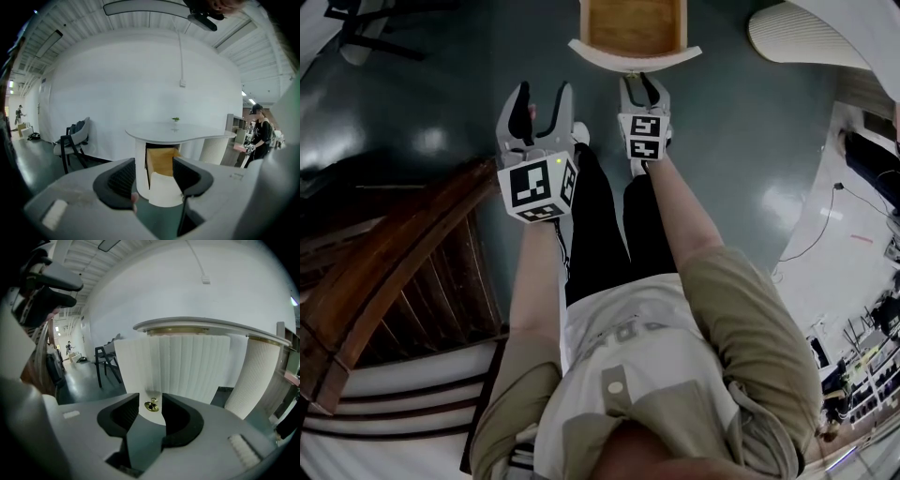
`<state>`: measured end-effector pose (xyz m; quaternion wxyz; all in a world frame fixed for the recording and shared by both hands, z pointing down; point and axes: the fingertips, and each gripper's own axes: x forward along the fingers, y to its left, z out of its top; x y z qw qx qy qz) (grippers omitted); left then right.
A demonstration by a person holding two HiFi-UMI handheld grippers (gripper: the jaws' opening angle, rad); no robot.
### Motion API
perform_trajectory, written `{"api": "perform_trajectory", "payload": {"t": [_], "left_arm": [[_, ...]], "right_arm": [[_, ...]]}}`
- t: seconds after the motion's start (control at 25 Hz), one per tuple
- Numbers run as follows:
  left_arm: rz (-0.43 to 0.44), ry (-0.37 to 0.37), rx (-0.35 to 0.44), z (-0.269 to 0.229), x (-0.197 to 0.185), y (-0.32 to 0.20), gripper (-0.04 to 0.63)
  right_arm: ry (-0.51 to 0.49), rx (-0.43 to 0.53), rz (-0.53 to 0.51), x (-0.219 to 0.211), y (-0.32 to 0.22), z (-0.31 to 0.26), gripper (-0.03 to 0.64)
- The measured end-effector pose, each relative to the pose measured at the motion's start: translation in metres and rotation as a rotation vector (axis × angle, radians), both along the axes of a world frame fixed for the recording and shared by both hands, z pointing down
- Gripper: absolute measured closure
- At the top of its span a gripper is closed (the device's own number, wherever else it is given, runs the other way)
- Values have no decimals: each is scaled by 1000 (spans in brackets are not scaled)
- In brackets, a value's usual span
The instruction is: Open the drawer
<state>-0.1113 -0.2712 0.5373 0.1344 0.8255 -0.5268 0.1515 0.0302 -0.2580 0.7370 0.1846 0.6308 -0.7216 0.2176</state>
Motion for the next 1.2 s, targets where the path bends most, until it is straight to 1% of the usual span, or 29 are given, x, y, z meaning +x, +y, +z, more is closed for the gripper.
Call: {"api": "perform_trajectory", "payload": {"t": [0.2,0.36,0.48,0.72,0.96,1.08,1.2], "left_arm": [[-10,11,17,-27,1,-7,331],[-29,38,23,-52,2,-10,331],[-25,52,35,-73,2,-14,331],[-12,69,89,-129,-2,-21,331],[-2,72,171,-179,-4,-21,347],[-5,82,204,-202,-8,-22,366],[1,82,252,-225,-13,-24,387]], "right_arm": [[2,7,15,14,12,-32,459],[4,22,43,34,24,-71,459],[0,87,80,53,23,-116,459],[44,233,136,91,21,-227,468],[27,370,228,126,28,-324,503],[30,420,242,135,33,-362,509],[50,460,230,137,36,-399,512]]}}
